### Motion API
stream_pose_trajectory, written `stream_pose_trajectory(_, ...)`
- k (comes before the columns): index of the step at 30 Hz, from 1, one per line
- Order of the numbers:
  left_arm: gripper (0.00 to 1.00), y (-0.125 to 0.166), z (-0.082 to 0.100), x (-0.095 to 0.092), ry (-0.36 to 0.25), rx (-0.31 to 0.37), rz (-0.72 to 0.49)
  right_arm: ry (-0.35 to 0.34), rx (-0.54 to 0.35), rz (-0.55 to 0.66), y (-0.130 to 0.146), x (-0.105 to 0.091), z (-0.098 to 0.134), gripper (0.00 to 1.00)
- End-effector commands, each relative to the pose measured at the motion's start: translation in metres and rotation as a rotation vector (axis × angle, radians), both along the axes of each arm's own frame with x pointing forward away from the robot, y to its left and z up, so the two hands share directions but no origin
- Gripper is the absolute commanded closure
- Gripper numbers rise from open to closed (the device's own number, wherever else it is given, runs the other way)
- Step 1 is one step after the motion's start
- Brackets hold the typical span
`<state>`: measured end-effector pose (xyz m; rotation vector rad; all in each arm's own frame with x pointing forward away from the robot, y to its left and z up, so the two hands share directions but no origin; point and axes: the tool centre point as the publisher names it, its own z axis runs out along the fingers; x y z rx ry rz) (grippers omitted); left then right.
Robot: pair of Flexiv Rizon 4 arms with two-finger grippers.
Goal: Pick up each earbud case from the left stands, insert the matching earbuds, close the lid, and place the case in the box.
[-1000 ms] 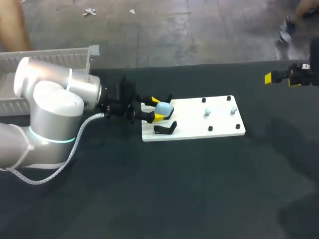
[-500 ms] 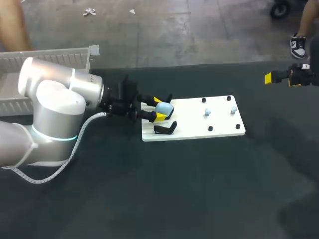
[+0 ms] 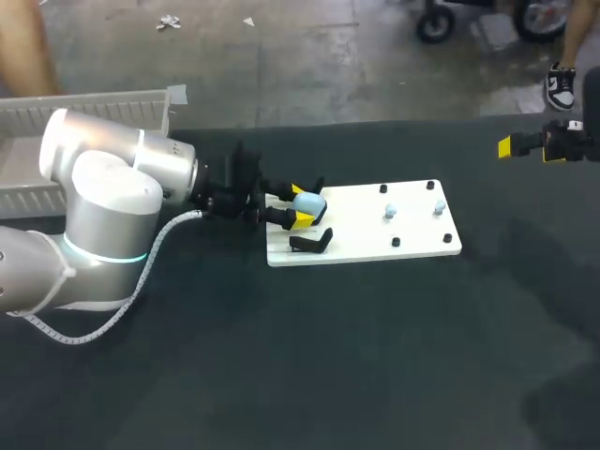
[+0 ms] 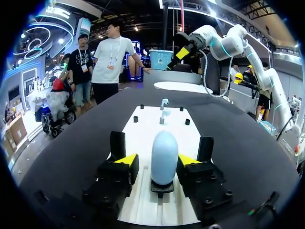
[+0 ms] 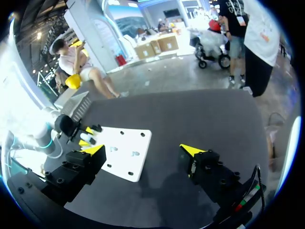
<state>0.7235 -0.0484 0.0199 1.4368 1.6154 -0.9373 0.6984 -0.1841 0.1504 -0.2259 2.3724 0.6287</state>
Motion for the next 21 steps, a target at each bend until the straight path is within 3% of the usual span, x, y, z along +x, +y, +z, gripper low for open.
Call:
stream_pose_trajectory(1, 0.52, -0.0007, -0.0010, 0.0032, 0.008, 0.004, -0.005, 0.000, 0.001, 0.002, -0.0002, 0.0007, -0.0006, 0.00)
stream_pose_trajectory(15, 0.66, -0.0017, -0.0005, 0.0036, 0.014, -0.003, -0.014, 0.000, 0.001, 0.002, -0.0002, 0.0007, -0.0006, 0.00)
stream_pose_trajectory(19, 0.79, -0.0016, -0.0003, 0.0037, 0.017, -0.004, -0.018, 0.000, 0.001, 0.002, -0.0002, 0.0007, -0.0006, 0.00)
stream_pose_trajectory(20, 0.93, -0.0016, -0.0001, 0.0037, 0.017, -0.004, -0.020, 0.000, 0.001, 0.002, -0.0002, 0.0007, -0.0006, 0.00)
stream_pose_trajectory(21, 1.00, -0.0015, 0.0004, 0.0032, 0.018, -0.004, -0.022, 0.000, 0.001, 0.002, -0.0002, 0.0007, -0.0006, 0.00)
